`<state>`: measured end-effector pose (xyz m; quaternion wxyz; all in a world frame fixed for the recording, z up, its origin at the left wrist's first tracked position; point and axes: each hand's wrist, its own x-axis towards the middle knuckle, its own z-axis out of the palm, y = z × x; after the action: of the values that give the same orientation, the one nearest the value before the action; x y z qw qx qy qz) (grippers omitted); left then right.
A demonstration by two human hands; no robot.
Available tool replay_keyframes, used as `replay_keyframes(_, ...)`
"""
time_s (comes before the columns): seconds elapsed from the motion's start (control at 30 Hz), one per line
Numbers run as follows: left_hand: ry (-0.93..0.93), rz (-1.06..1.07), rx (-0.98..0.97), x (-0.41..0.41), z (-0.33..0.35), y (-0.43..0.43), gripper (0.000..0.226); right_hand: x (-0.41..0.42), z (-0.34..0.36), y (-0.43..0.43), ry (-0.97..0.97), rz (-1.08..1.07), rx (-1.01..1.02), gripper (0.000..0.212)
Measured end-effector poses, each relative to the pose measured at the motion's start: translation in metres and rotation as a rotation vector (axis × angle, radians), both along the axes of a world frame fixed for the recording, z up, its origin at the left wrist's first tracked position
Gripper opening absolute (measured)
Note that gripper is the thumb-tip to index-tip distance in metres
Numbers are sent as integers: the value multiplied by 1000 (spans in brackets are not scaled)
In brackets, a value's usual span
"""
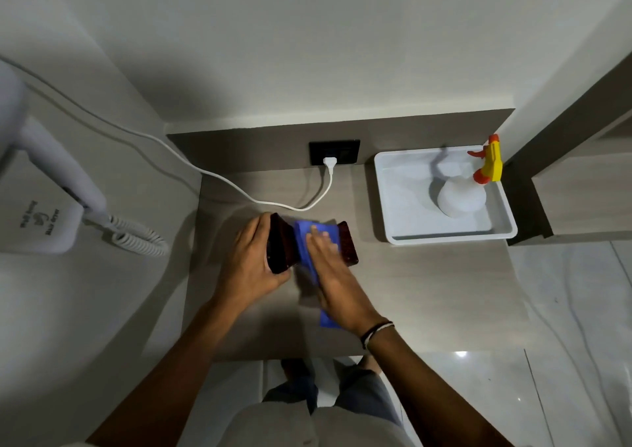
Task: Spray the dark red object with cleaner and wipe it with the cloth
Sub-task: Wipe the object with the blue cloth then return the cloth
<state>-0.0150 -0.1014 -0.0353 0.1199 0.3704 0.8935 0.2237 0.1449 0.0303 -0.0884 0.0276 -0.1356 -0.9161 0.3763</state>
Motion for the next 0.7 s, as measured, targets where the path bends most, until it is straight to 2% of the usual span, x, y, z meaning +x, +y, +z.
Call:
replay_keyframes(0.03,-14,22,-5,1,2,0,110,6,-6,14,-101,-42,69,104)
replay_keyframes(0.1,-31,14,11,4,5,4,111,11,-8,30,-207,-125,42,102)
replay_keyframes(0.2,-23,-1,39,7,8,14,106,-2,8,1,-27,-80,-105,100)
replay_keyframes(0.27,-13,-25,82,8,9,16,91,-9,18,-24,110,-25,-179,100)
replay_keyframes(0.33,-2,-52,91,5,6,11,85,-9,14,-29,166,29,-164,100)
replay_keyframes(0.4,-41,-14,50,0,6,3,99,-3,0,-13,99,28,-46,105)
replay_keyframes(0.47,-74,25,12,-1,7,-3,111,5,-11,13,-66,-44,56,105)
replay_keyframes(0.53,-79,20,8,0,6,-4,113,6,-12,28,-164,-102,35,102)
replay_keyframes(0.63,-103,27,35,1,5,-1,107,-7,7,5,-20,-5,-130,102)
replay_keyframes(0.7,-115,14,88,2,3,1,88,-17,20,-26,135,66,-167,104)
